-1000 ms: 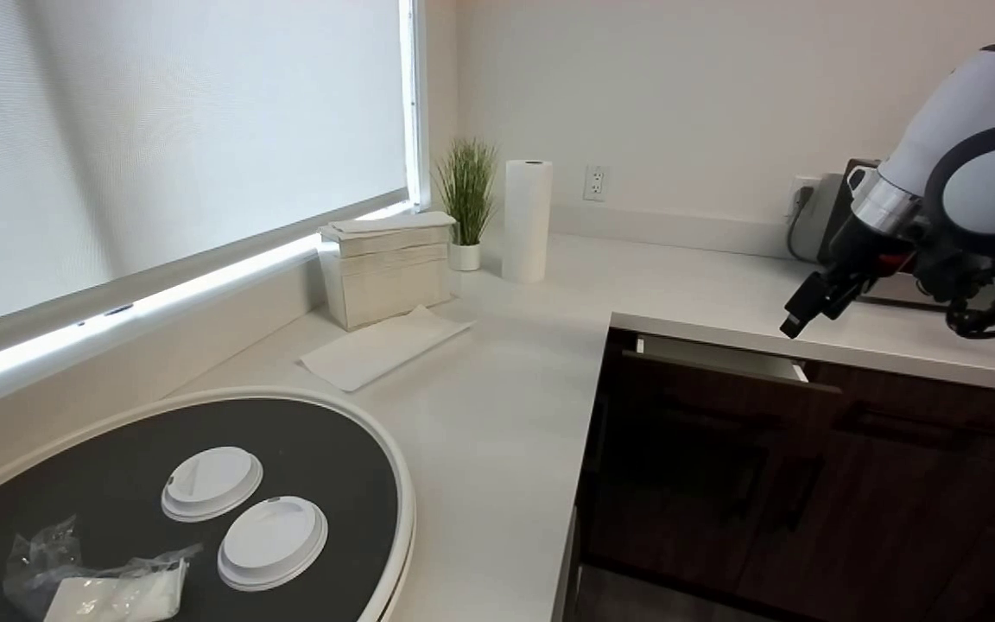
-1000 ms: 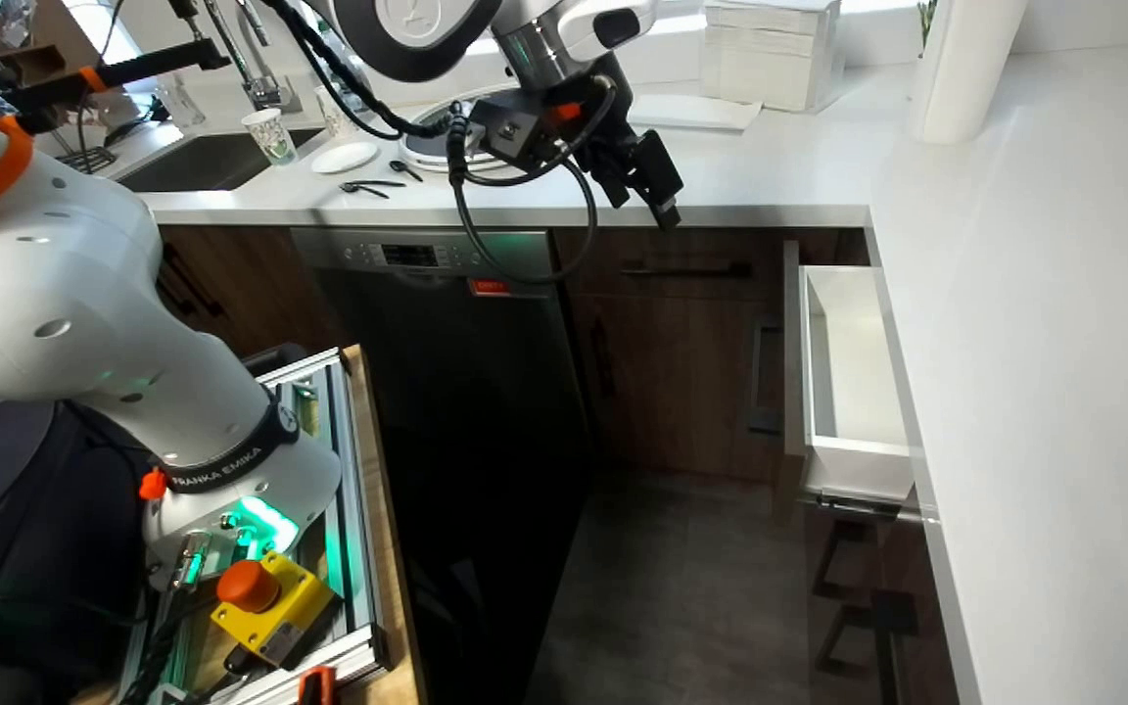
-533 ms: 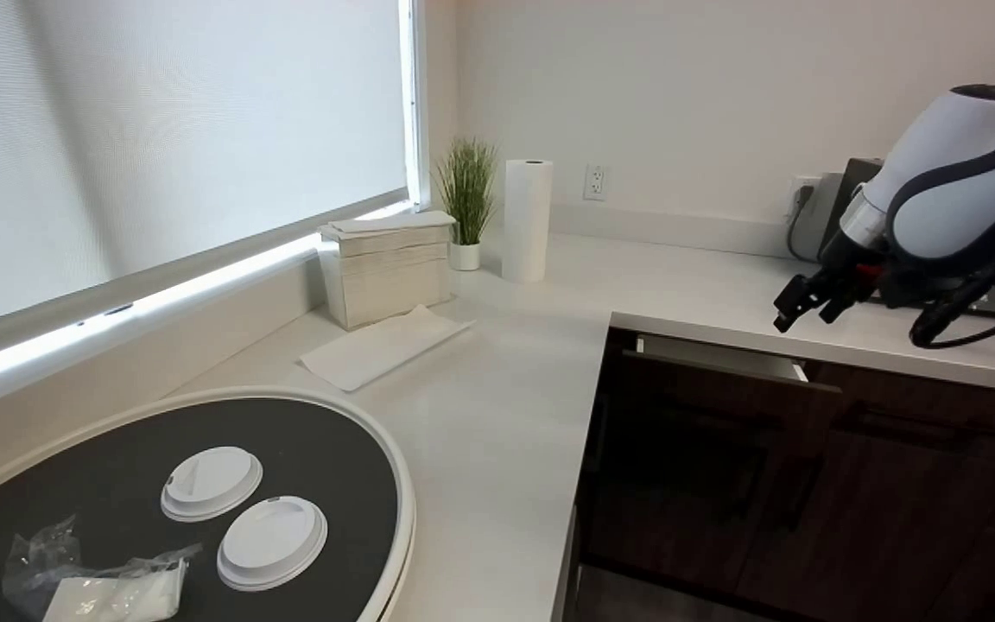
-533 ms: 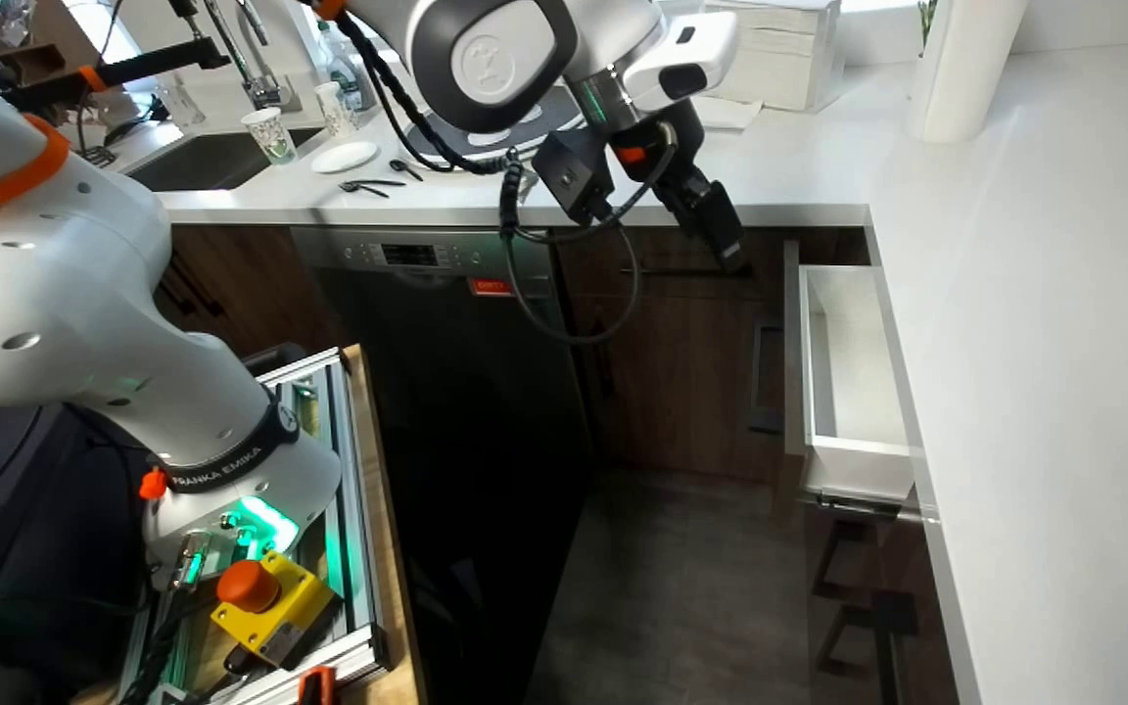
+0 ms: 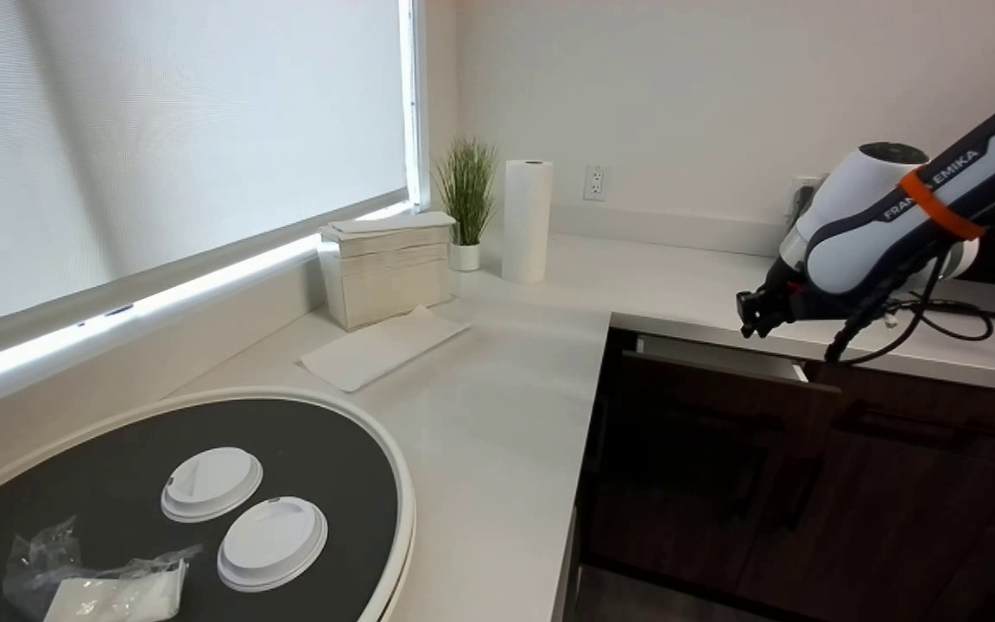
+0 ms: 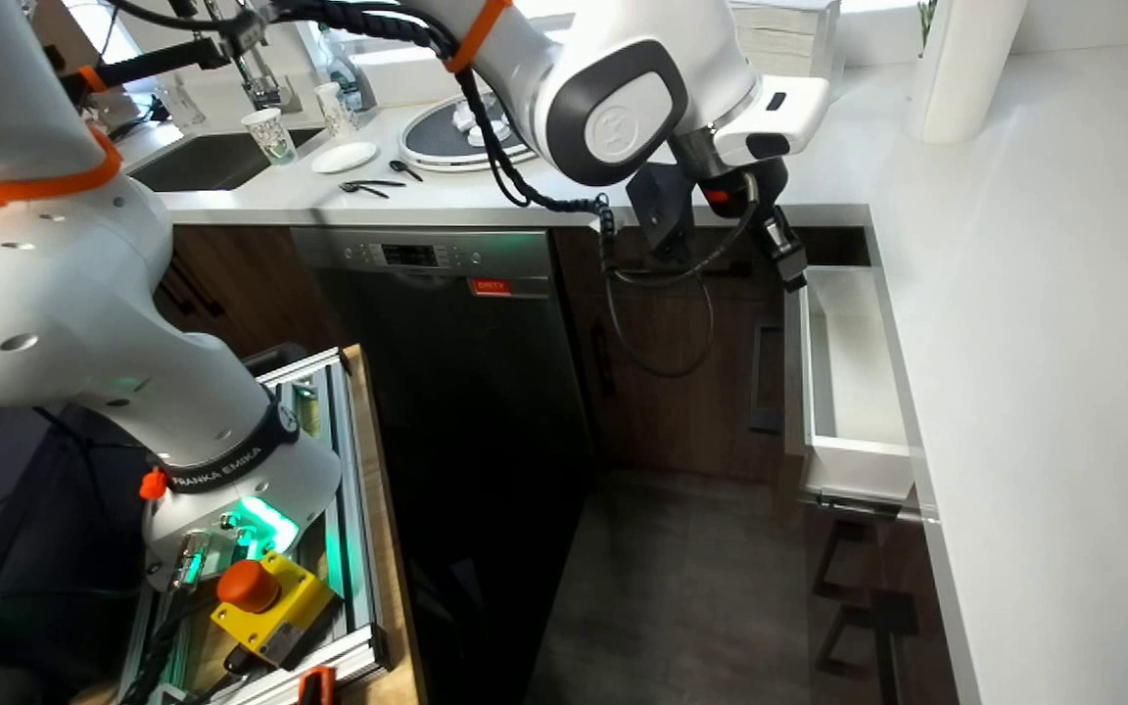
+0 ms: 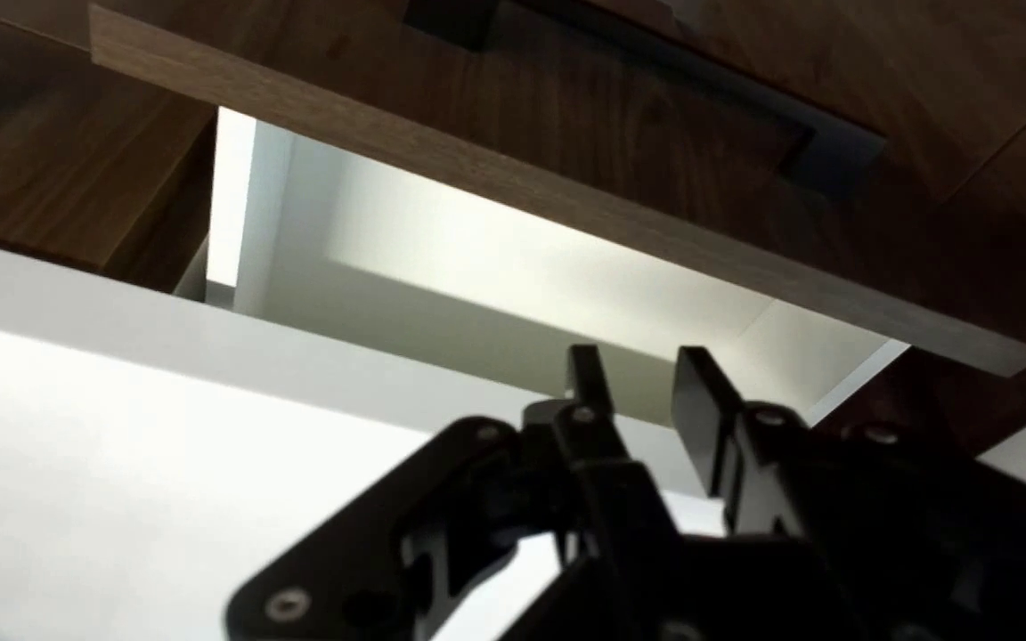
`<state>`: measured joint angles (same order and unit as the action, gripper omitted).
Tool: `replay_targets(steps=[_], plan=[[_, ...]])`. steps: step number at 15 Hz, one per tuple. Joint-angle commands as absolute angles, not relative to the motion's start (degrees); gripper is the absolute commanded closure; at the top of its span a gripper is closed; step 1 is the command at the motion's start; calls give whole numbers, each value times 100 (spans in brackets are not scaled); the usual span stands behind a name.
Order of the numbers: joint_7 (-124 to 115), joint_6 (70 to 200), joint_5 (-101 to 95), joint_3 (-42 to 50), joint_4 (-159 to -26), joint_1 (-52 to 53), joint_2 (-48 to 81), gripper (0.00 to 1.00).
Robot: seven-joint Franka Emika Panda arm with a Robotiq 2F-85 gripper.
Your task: Pull open the drawer
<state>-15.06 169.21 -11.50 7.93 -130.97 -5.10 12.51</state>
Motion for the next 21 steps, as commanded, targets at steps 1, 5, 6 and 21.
replay_targets(steps=[1,5,6,21], plan=[[-2090,17099,-1227,985,-12534,-327,1975,99],[-2532,17251,-1295,1273,-12251,-120,2416,100],[-2582,17305,-1243,1298,-12201,-110,2503,100],[-1951,17162,35,1365,-11856,81,3255,100]])
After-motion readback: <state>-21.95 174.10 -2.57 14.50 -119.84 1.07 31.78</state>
